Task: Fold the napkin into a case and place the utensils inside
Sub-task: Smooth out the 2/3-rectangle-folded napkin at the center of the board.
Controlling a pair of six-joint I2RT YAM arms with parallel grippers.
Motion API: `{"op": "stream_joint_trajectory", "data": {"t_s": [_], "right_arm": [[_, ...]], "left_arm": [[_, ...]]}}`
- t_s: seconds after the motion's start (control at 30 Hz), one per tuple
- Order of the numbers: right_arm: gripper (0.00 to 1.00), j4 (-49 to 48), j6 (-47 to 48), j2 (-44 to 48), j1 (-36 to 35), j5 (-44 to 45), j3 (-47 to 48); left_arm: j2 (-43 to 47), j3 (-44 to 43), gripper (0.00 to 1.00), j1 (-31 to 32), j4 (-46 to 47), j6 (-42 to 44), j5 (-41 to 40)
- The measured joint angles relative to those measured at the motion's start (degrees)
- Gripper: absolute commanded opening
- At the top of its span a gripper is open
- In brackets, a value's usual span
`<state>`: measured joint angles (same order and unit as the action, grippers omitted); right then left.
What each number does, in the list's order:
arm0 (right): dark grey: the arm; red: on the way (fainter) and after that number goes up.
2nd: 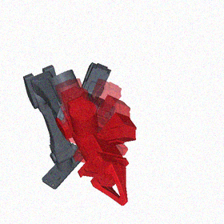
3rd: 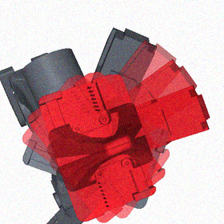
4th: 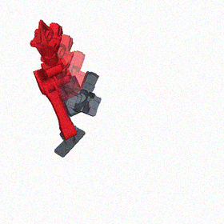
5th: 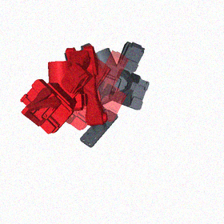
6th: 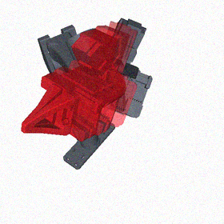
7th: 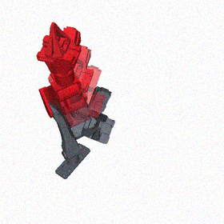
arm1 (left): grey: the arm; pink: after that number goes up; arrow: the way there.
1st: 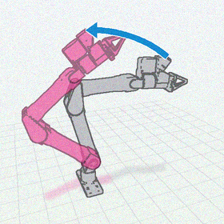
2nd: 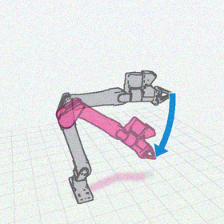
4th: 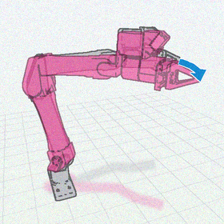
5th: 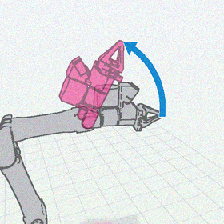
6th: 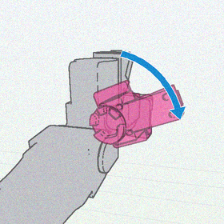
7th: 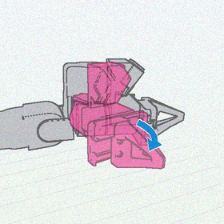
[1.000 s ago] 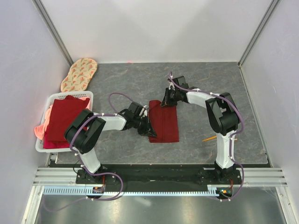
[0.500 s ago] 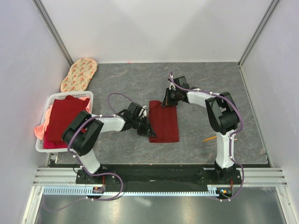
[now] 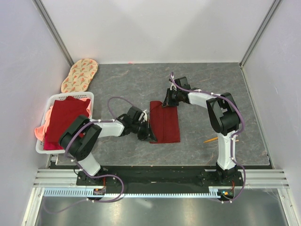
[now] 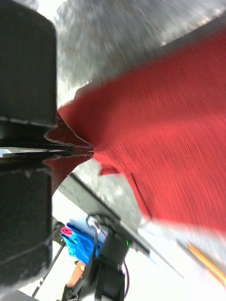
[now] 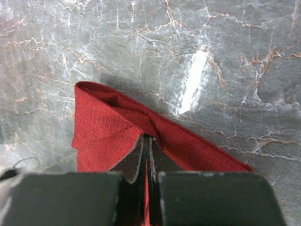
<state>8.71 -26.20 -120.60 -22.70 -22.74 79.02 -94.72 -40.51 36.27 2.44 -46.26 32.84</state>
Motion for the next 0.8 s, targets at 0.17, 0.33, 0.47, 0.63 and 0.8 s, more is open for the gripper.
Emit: {"op": "stream_joint_trajectory", "data": {"t_s": [0.17, 0.33, 0.47, 0.63, 0.8], "right_arm": [[0.0, -0.1, -0.2, -0.2, -0.1, -0.9, 0.0], [0.0, -0.1, -0.3, -0.2, 0.0, -1.0, 0.0], [0.0, 0.0, -0.3, -0.2, 0.0, -1.0, 0.0], [0.0, 0.0, -0.3, -0.2, 0.0, -1.0, 0.1], [0.0, 0.1, -0.3, -0.2, 0.0, -1.0, 0.1]], "left_arm": [[-3.9, 3.1, 0.02, 0.2, 5.7, -1.6, 3.5], [-3.7, 3.4, 0.02, 0.3, 6.9, -1.9, 3.9], [1.0, 2.0, 0.02, 0.3, -0.7, -1.3, 1.4], [4.1, -7.0, 0.02, -2.9, -7.1, -0.5, -0.8], [-1.6, -13.9, 0.02, -7.4, -6.8, -0.2, -1.6]]}}
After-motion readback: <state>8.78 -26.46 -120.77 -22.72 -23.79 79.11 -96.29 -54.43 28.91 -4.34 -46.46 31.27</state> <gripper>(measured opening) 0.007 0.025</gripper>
